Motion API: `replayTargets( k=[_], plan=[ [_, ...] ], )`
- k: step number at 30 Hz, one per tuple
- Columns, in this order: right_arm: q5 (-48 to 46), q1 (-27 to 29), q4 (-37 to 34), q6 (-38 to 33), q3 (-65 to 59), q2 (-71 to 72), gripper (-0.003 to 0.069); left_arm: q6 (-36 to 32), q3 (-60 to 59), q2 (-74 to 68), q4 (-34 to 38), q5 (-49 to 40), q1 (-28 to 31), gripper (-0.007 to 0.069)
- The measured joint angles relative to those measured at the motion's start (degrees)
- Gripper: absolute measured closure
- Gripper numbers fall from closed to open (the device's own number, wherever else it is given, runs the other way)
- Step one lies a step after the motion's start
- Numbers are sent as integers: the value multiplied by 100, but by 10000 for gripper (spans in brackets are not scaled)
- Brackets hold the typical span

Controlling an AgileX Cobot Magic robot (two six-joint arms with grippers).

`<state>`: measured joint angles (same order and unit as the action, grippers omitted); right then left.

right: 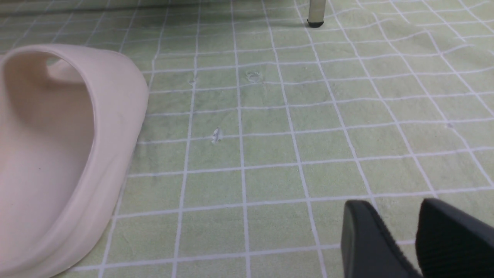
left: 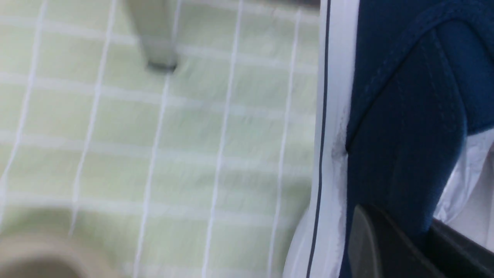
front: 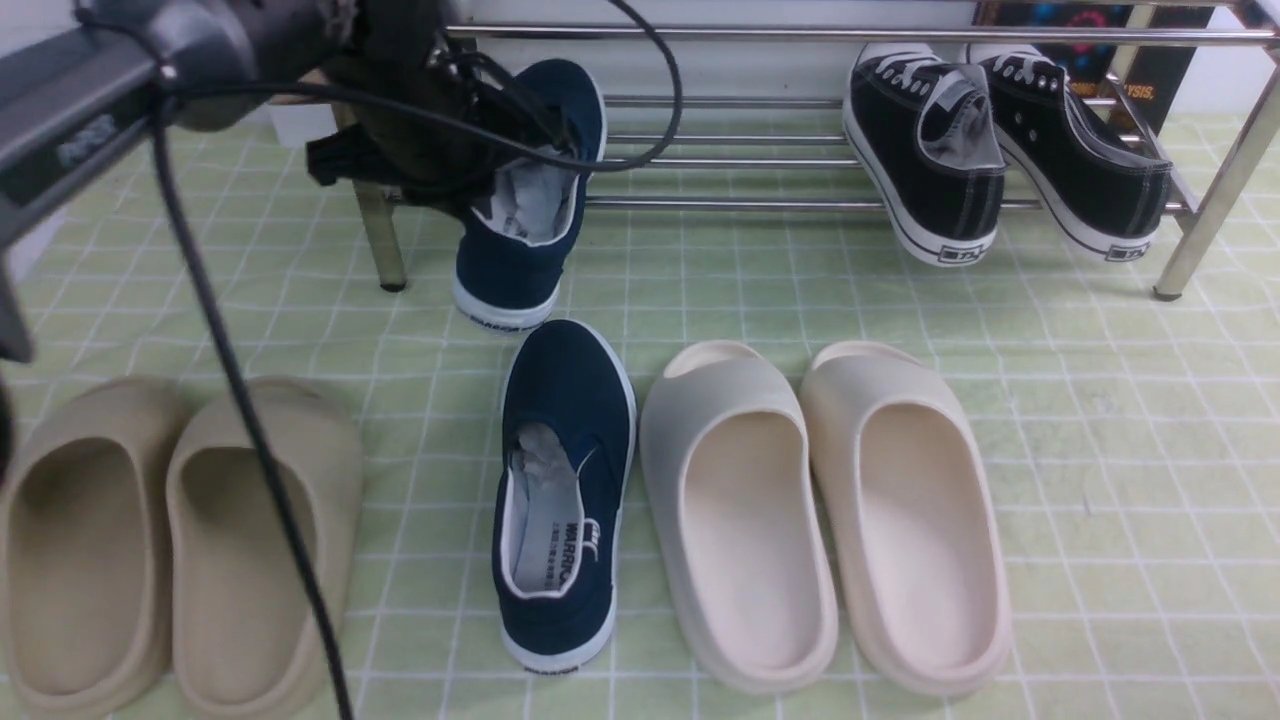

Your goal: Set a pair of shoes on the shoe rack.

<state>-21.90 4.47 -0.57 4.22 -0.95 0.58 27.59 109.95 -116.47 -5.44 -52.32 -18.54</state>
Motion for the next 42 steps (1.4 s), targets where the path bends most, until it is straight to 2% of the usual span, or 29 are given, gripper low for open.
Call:
replayTargets(
  k=[7,10,12,14,15,17,19,20,21,22,26,30,32,33,36,38,42],
  plan=[
    [0,0,0,0,0,0,421,-24,1833,-1293,-257,-37,0,605],
    [0,0,0,0,0,0,421,-19,2147,-1562,-349,160,0,602],
    [0,0,0,0,0,0,421,9,2210,-1691,-388,367,0,571],
    [0,0,0,0,0,0,421,106,2216,-1726,-484,519,0,507],
    [0,0,0,0,0,0,421,281,2216,-1726,-614,596,-6,438],
    [0,0,-6,0,0,0,421,475,2255,-1699,-927,611,-6,351],
    [0,0,-6,0,0,0,421,561,2266,-1657,-1099,541,-6,279],
    [0,0,-6,0,0,0,421,530,2272,-1535,-1202,199,0,218],
    [0,0,-6,0,0,0,421,514,2272,-1517,-1202,143,0,203],
    [0,0,-6,0,0,0,421,298,2272,-1393,-1146,-298,0,160],
    [0,0,0,0,0,0,421,-757,2260,-820,-379,-1635,0,111],
    [0,0,0,0,0,0,419,-1292,1477,-72,670,-1806,0,102],
    [0,0,0,0,0,0,419,-1422,425,478,1242,-1819,-13,102],
    [0,0,0,0,0,0,419,-1435,325,478,1242,-1819,-13,102],
    [0,0,0,0,0,0,419,-1607,-1153,976,1581,-1744,-105,102],
    [0,0,0,0,0,0,419,-1630,-2337,1317,1617,-1246,-321,102],
    [0,0,0,0,0,0,419,-1559,-3434,1589,1617,-454,-574,102]
  ],
)
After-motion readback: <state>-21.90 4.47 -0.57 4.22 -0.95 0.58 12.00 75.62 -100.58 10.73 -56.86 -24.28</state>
